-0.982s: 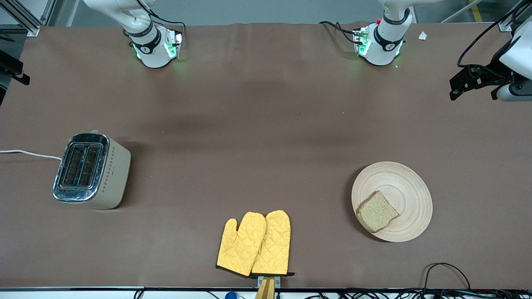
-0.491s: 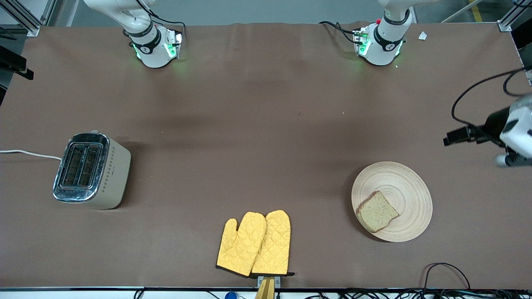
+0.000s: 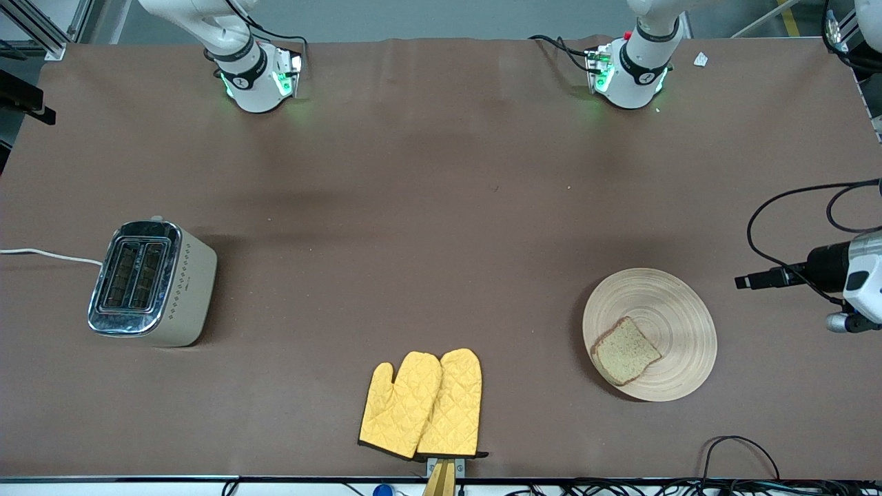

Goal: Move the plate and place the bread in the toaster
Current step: 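Reach the left gripper toward the rim of the wooden plate, then grip the plate rim with the left gripper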

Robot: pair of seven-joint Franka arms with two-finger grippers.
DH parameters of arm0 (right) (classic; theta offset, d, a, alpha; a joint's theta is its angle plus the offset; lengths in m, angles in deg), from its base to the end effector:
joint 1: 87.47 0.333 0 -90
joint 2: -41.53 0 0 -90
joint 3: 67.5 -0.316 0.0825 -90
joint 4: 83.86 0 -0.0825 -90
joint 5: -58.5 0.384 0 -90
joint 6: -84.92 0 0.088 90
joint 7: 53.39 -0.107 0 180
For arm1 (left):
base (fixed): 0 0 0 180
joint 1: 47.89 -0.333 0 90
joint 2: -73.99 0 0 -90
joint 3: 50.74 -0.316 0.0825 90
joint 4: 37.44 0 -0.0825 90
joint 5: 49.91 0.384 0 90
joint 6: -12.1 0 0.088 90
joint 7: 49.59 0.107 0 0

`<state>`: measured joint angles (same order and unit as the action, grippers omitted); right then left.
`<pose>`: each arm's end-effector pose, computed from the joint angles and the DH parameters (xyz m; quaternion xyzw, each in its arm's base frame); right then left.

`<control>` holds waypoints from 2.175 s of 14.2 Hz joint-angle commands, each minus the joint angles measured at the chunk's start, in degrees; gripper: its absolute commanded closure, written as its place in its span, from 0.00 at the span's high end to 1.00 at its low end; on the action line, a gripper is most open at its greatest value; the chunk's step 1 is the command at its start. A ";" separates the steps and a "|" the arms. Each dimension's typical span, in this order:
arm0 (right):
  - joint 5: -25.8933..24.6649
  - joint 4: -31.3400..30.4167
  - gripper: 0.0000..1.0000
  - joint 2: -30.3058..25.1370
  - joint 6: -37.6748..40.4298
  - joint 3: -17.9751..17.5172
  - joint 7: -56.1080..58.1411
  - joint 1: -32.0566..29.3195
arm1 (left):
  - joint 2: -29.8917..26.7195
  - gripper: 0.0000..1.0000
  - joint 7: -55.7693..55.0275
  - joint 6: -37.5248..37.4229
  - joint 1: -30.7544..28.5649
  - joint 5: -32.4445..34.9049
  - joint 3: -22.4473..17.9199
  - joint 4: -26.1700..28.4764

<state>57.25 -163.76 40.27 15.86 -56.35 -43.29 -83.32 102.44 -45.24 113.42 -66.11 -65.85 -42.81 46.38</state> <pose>0.5006 -0.0658 0.6869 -0.9962 -0.0241 0.0840 0.0042 0.6679 0.1118 0.3879 0.9771 0.0956 -0.0705 0.1764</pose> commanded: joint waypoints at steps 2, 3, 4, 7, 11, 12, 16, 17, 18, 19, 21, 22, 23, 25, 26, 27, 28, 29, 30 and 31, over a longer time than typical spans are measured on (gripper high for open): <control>-1.03 -0.70 1.00 -1.20 0.16 -0.79 0.45 -0.71 | 8.44 1.00 9.86 1.86 -5.23 -8.20 0.24 -2.17; -1.03 -0.70 1.00 -1.20 0.07 -0.79 0.45 -0.71 | 10.64 1.00 12.76 2.39 -6.38 -10.66 0.24 -2.25; -1.03 -0.78 1.00 -1.20 -0.02 -0.79 0.37 -0.71 | 12.06 1.00 15.66 4.05 -7.17 -11.91 0.24 -2.26; -1.03 -0.70 1.00 -1.02 -0.37 -0.96 0.45 -0.63 | 16.36 1.00 23.67 7.83 -8.93 -14.54 0.24 -2.26; -0.33 -0.70 1.00 -0.93 -0.98 -1.05 0.37 -0.45 | 20.24 1.00 26.58 8.98 -9.20 -22.37 0.24 -2.34; -0.15 -0.70 1.00 -0.93 -0.98 -1.14 0.37 -0.45 | 21.11 1.00 27.02 9.16 -9.20 -23.68 0.24 -2.34; 0.02 -0.70 1.00 -0.93 -0.98 -1.14 0.37 -0.36 | 23.23 0.90 30.27 9.34 -9.11 -29.13 0.24 -2.34; 0.02 -0.70 1.00 -0.93 -1.16 -1.14 0.37 -0.36 | 23.32 0.88 30.28 9.34 -9.02 -30.01 0.24 -2.26; 0.11 -0.78 1.00 -0.93 -1.16 -1.14 0.28 -0.36 | 23.58 0.85 30.45 9.34 -9.02 -30.81 0.24 -2.26; 0.98 -0.78 1.00 -0.93 -1.16 -1.05 0.36 -0.54 | 24.19 0.82 30.80 9.34 -9.02 -31.34 0.33 -2.26; 1.52 -0.78 1.00 -0.93 -1.16 -0.96 0.37 -0.63 | 24.72 0.76 31.77 9.34 -9.02 -32.48 0.42 -2.26; 1.61 -0.78 1.00 -0.93 -1.16 -0.96 0.37 -0.63 | 25.07 0.72 32.64 9.25 -9.02 -32.75 0.59 -2.26; 1.61 -0.70 1.00 -0.93 -1.16 -0.96 0.37 -0.63 | 25.17 0.68 33.17 9.25 -9.02 -33.18 0.60 -2.26; 1.61 -0.70 1.00 -0.93 -1.16 -0.96 0.37 -0.63 | 25.17 0.61 33.35 9.25 -9.02 -33.71 0.60 -2.26; 1.61 -0.78 1.00 -0.93 -1.16 -0.96 0.37 -0.63 | 25.34 0.57 33.35 9.25 -9.02 -33.71 0.60 -2.26; 1.61 -0.78 1.00 -0.93 -1.07 -0.96 0.37 -0.71 | 25.69 0.51 33.35 9.25 -9.02 -33.89 0.77 -2.26; 1.61 -0.87 1.00 -0.93 -1.07 -0.88 0.37 -0.71 | 25.69 0.45 33.35 9.25 -9.02 -34.33 0.77 -2.26; 1.61 -0.87 1.00 -0.93 -1.07 -0.87 0.37 -0.71 | 25.78 0.40 33.35 9.25 -9.02 -34.85 0.77 -2.26; 1.61 -0.87 1.00 -0.93 -1.07 -0.87 0.37 -0.71 | 25.96 0.35 33.44 9.16 -9.02 -34.86 0.68 -2.26; 1.61 -0.87 1.00 -0.93 -0.98 -0.87 0.37 -0.63 | 25.96 0.28 33.44 9.16 -9.02 -34.86 0.77 -2.26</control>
<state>57.88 -163.75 40.27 15.08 -56.93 -43.29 -83.32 127.54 -12.85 122.56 -75.08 -99.42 -42.25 45.14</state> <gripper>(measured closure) 0.000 0.621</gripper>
